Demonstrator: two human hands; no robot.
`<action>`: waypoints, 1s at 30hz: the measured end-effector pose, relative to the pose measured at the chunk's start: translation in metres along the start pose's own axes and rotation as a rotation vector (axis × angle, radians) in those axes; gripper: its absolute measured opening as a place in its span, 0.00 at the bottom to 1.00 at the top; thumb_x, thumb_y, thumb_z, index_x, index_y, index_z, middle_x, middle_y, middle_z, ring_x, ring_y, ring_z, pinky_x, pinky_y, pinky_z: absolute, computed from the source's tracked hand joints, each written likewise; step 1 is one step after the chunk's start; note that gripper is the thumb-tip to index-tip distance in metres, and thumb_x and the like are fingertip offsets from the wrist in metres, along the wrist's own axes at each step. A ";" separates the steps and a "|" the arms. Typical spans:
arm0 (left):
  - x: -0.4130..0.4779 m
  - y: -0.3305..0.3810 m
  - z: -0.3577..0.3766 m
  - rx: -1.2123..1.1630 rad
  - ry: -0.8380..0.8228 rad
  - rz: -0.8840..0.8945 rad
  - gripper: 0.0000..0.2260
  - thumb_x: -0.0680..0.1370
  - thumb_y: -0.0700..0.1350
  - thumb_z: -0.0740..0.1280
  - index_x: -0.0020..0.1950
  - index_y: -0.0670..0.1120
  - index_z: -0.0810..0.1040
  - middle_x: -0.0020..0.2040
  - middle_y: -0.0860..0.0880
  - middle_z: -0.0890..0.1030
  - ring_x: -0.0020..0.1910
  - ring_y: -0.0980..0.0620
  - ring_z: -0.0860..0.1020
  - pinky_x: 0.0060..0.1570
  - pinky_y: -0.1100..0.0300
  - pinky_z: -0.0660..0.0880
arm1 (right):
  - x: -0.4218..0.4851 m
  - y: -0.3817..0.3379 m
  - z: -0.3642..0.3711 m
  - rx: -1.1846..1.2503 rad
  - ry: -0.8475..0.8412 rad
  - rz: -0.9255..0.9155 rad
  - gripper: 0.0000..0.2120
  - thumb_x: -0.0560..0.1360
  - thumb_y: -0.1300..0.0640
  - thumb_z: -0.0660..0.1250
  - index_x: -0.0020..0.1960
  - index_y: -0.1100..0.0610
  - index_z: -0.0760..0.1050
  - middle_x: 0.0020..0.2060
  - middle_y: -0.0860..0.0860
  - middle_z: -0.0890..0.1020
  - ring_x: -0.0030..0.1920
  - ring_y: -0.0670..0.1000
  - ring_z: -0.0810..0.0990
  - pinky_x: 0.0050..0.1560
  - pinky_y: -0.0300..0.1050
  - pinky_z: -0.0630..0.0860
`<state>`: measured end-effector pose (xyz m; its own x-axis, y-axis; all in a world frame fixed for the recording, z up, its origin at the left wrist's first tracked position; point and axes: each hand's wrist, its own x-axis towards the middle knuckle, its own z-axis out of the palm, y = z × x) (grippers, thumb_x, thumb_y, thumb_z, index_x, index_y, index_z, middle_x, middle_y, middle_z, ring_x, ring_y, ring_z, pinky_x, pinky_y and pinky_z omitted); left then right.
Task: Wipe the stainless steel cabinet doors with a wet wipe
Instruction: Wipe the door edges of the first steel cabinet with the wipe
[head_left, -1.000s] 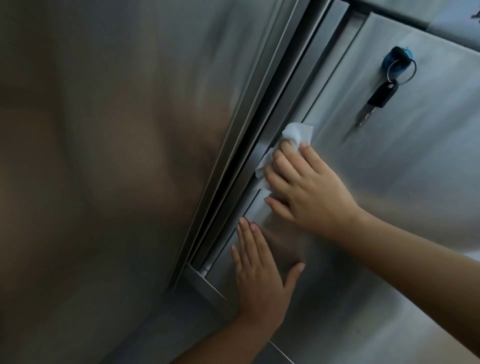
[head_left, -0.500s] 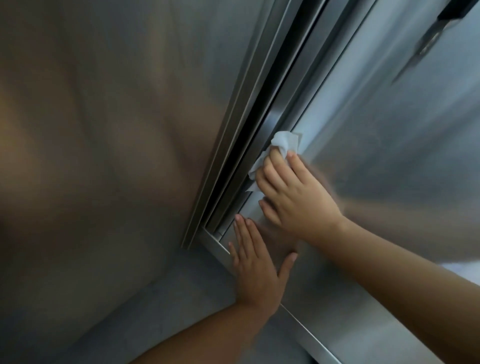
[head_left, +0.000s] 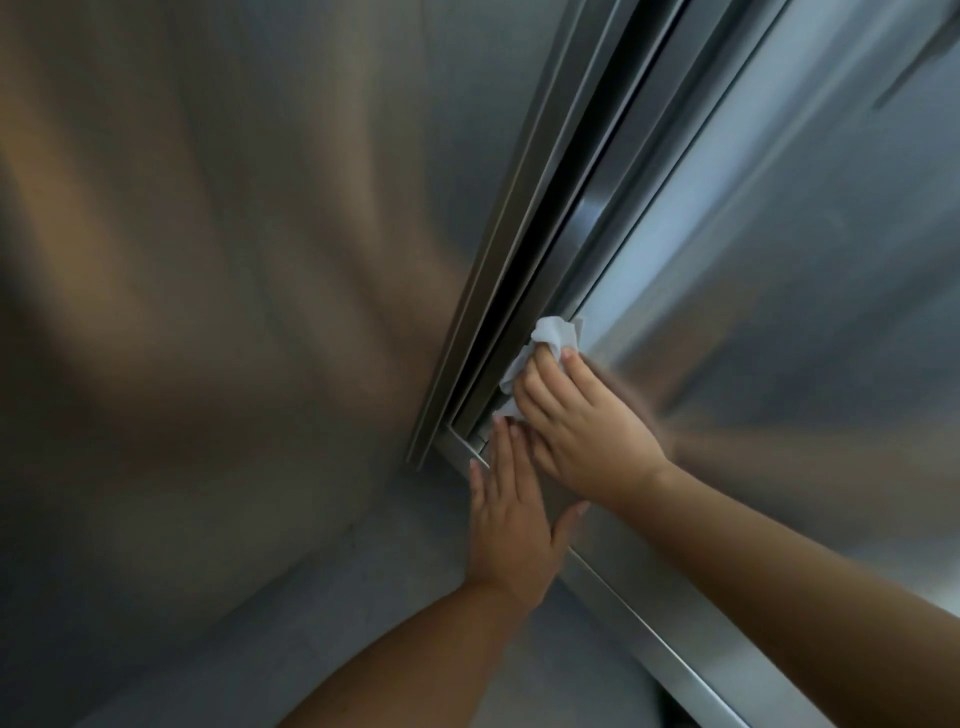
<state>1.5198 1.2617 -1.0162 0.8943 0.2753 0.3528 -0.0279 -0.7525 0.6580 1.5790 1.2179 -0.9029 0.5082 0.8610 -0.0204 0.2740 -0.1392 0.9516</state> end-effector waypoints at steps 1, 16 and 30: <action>-0.001 -0.007 -0.001 0.035 -0.027 -0.014 0.36 0.74 0.61 0.53 0.68 0.31 0.66 0.69 0.33 0.65 0.66 0.37 0.67 0.57 0.35 0.65 | 0.000 -0.003 0.001 0.010 -0.006 0.002 0.27 0.76 0.45 0.53 0.67 0.61 0.71 0.63 0.59 0.75 0.66 0.59 0.70 0.68 0.54 0.64; -0.015 -0.055 -0.005 0.197 -0.146 -0.115 0.41 0.75 0.64 0.59 0.72 0.39 0.41 0.73 0.38 0.39 0.74 0.38 0.46 0.69 0.43 0.43 | 0.003 -0.072 0.022 0.028 -0.089 -0.166 0.29 0.81 0.48 0.49 0.74 0.68 0.51 0.71 0.63 0.60 0.72 0.64 0.55 0.70 0.61 0.45; -0.014 -0.033 -0.040 0.199 -0.224 -0.069 0.39 0.77 0.62 0.42 0.70 0.27 0.56 0.65 0.36 0.72 0.63 0.40 0.74 0.52 0.44 0.76 | -0.001 -0.035 0.016 0.062 -0.104 -0.150 0.29 0.81 0.50 0.47 0.75 0.66 0.46 0.74 0.63 0.54 0.73 0.63 0.49 0.69 0.60 0.39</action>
<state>1.4903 1.3065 -1.0160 0.9679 0.2074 0.1422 0.1040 -0.8450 0.5245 1.5824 1.2143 -0.9411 0.5389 0.8194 -0.1953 0.4010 -0.0457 0.9149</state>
